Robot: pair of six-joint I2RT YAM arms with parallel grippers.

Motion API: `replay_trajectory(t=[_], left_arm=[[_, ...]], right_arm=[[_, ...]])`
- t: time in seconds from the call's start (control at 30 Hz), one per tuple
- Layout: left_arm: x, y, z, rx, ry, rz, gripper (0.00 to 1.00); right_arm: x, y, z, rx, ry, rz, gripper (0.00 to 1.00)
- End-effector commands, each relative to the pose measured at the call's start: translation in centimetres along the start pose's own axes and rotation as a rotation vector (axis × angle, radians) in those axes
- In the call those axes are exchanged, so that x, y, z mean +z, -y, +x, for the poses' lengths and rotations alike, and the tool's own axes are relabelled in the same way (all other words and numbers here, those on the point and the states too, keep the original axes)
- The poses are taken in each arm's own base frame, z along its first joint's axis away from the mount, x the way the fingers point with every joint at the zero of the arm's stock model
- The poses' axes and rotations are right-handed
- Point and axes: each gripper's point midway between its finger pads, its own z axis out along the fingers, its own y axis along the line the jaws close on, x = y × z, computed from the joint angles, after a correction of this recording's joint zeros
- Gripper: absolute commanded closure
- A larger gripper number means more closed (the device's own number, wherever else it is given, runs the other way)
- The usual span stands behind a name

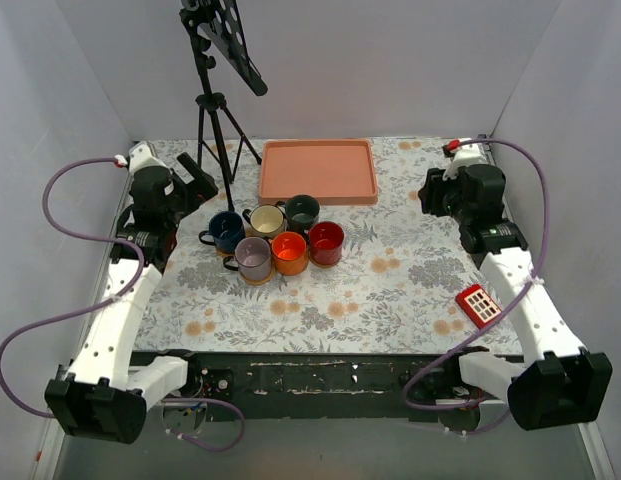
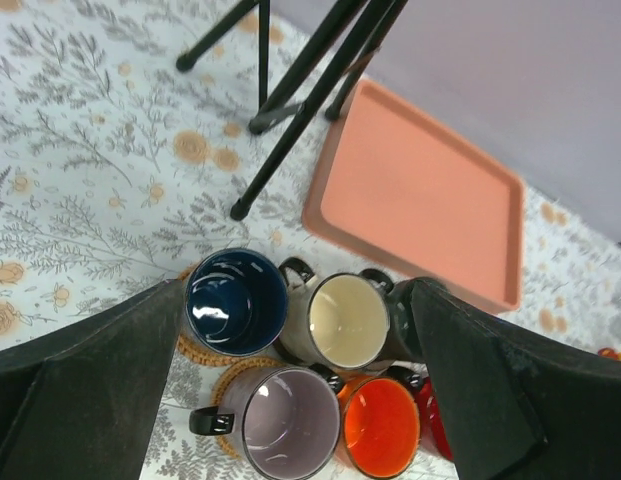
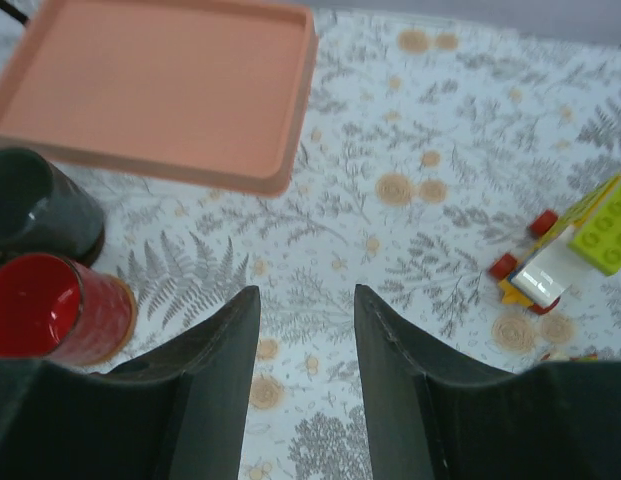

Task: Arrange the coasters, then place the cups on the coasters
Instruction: Reset both arms

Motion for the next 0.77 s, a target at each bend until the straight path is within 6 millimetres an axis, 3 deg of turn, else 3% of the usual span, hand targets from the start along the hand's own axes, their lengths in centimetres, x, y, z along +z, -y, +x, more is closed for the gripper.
replay_trajectory(t=[0.0,0.07,0.2,0.73], left_arm=[[-4.0,0.8,-5.8,-0.055,0.209,0.016,0.02],[-5.1,1.1,-7.1,-0.052,0.257,0.033,0.02],[-6.4,1.3,-8.2,-0.035,0.299,0.047,0.02],[-7.5,0.8,-8.2,-0.076,0.309,0.042,0.02]], right_arm=[[-3.7,0.4,-6.6,0.020,0.274,0.052,0.50],[-5.7,0.6,-8.7,-0.001,0.388,0.073,0.48],[-7.7,1.3,-9.6,-0.019,0.485,0.120,0.45],[-8.2,0.9,-9.6,-0.026,0.488,0.101,0.44]])
